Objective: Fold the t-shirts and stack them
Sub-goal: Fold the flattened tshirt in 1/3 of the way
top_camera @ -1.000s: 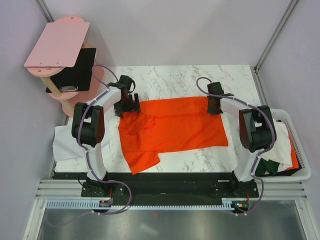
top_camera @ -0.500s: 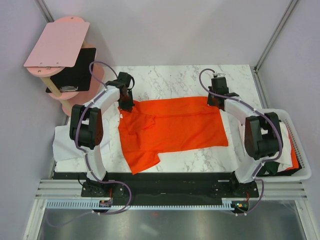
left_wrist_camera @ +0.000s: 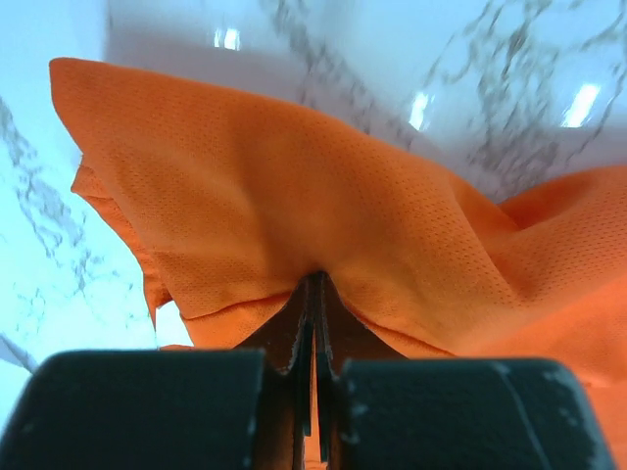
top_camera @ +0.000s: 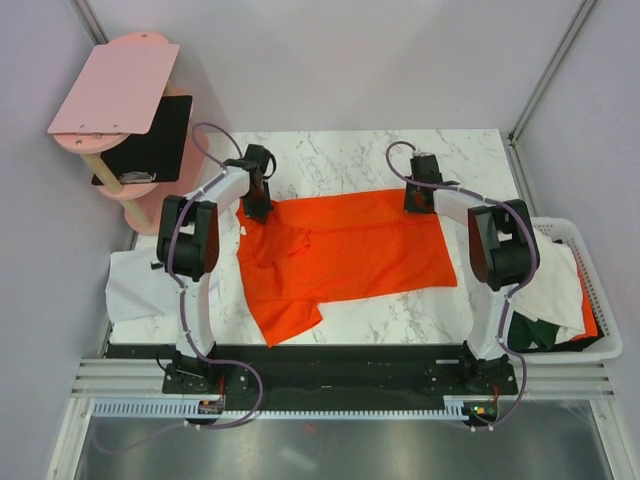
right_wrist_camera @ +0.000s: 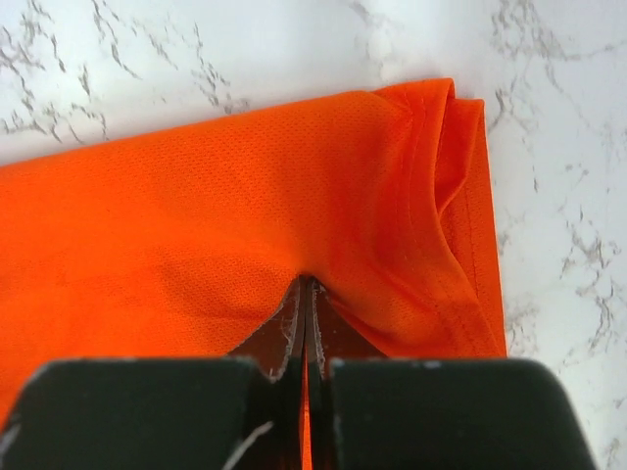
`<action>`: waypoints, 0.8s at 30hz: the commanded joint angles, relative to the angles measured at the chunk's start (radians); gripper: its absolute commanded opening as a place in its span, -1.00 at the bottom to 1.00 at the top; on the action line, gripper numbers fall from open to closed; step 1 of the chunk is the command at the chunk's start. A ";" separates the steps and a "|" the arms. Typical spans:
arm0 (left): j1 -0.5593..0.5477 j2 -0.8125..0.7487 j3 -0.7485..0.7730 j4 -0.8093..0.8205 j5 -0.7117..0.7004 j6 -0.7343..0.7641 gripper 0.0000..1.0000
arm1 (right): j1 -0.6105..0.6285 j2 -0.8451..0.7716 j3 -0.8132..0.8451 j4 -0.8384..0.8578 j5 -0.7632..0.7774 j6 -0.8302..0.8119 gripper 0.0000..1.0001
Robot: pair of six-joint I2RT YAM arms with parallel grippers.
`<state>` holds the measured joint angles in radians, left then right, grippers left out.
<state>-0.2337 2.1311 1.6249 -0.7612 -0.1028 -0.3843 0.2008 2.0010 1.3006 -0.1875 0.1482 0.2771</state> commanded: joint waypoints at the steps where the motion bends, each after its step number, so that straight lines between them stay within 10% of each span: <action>1: -0.009 0.099 0.114 -0.006 -0.044 -0.008 -0.96 | 0.003 0.093 0.089 -0.068 0.017 0.013 -1.00; 16: -0.007 0.457 0.811 -0.253 -0.075 0.058 -0.96 | 0.002 0.268 0.386 -0.196 0.042 0.013 -1.00; 24: -0.013 0.147 0.487 -0.130 -0.110 0.024 -0.92 | 0.002 0.003 0.222 -0.127 0.060 0.000 -0.78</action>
<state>-0.2382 2.5103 2.2845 -0.9470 -0.1753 -0.3584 0.2008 2.2032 1.6390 -0.3195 0.1844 0.2806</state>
